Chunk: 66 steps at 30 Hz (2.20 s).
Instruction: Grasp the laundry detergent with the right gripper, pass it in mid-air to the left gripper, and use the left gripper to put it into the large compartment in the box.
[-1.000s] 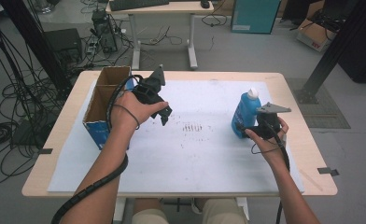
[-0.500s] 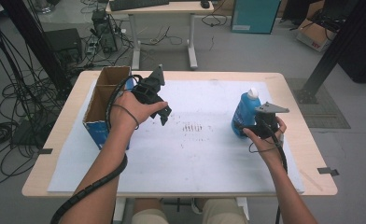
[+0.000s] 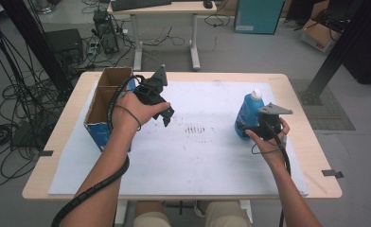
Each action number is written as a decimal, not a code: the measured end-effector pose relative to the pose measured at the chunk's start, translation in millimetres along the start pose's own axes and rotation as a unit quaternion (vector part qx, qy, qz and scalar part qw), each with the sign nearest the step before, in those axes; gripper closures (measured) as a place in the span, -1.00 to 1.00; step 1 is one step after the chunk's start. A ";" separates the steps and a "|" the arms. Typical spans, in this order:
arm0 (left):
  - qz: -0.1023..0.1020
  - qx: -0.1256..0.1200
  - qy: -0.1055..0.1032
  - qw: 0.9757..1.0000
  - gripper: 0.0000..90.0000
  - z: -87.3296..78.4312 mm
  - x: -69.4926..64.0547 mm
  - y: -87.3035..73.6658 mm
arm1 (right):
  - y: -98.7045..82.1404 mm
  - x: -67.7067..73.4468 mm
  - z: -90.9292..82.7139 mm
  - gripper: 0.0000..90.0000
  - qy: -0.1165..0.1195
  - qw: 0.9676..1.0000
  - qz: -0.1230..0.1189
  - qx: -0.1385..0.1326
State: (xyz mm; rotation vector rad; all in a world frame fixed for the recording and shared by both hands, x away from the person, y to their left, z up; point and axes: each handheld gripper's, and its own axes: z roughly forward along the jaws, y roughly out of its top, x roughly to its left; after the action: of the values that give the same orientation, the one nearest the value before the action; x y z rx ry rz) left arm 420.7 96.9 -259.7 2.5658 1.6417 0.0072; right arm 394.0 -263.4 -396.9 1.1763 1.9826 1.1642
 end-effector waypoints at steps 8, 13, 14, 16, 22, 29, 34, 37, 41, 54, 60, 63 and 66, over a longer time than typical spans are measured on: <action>0.001 -0.001 0.000 1.000 -0.86 -1.0 -0.2 0.6 | 0.8 0.2 0.8 -0.97 -0.005 1.000 -0.001 -0.007; 0.001 -0.001 -0.001 1.000 -0.86 -1.0 -0.6 0.8 | 1.8 0.2 1.2 -0.97 -0.002 1.000 -0.002 -0.011; 0.001 -0.001 -0.002 1.000 -0.86 -1.2 -0.5 0.8 | 2.1 0.5 1.2 -0.97 -0.003 1.000 -0.004 -0.012; 0.001 -0.002 0.000 1.000 -0.86 -1.7 -0.2 0.9 | 2.7 1.0 1.2 -0.97 -0.003 1.000 -0.005 -0.012; 0.003 -0.002 0.000 1.000 -0.86 -2.5 -0.3 1.3 | 2.9 0.7 2.3 -0.97 -0.007 1.000 -0.004 -0.013; 0.003 -0.003 0.000 1.000 -0.86 -2.8 -1.4 1.5 | 2.3 0.5 2.0 -0.97 -0.011 1.000 -0.004 -0.015; 0.002 -0.003 0.000 1.000 -0.86 -3.4 -1.6 1.1 | 2.0 0.9 1.9 -0.97 -0.013 1.000 -0.002 -0.017; 0.001 -0.003 -0.001 1.000 -0.86 -3.9 -1.4 1.1 | 2.0 1.0 2.1 -0.97 -0.013 1.000 -0.002 -0.018; 0.002 -0.005 0.000 1.000 -0.86 -4.7 -1.6 0.9 | 2.2 0.9 2.3 -0.97 -0.012 1.000 -0.006 -0.019; 0.003 -0.006 -0.001 1.000 -0.86 -5.9 -1.9 0.7 | 2.6 1.4 1.3 -0.97 -0.014 1.000 -0.004 -0.022; 0.002 -0.007 -0.002 1.000 -0.86 -5.4 -1.6 0.8 | 2.8 1.6 2.1 -0.97 -0.014 1.000 -0.004 -0.023; 0.004 -0.007 -0.002 1.000 -0.86 -5.1 -1.4 0.7 | 2.6 1.2 2.5 -0.97 -0.013 1.000 -0.006 -0.023; 0.003 -0.007 -0.001 1.000 -0.86 -5.0 -1.3 0.5 | 2.6 1.3 2.2 -0.97 -0.014 1.000 -0.003 -0.023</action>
State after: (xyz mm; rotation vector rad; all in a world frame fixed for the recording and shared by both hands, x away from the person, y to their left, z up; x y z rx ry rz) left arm 420.4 95.9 -254.6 2.5595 1.6288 0.0164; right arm 396.2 -260.8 -395.7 1.1560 1.9274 1.1763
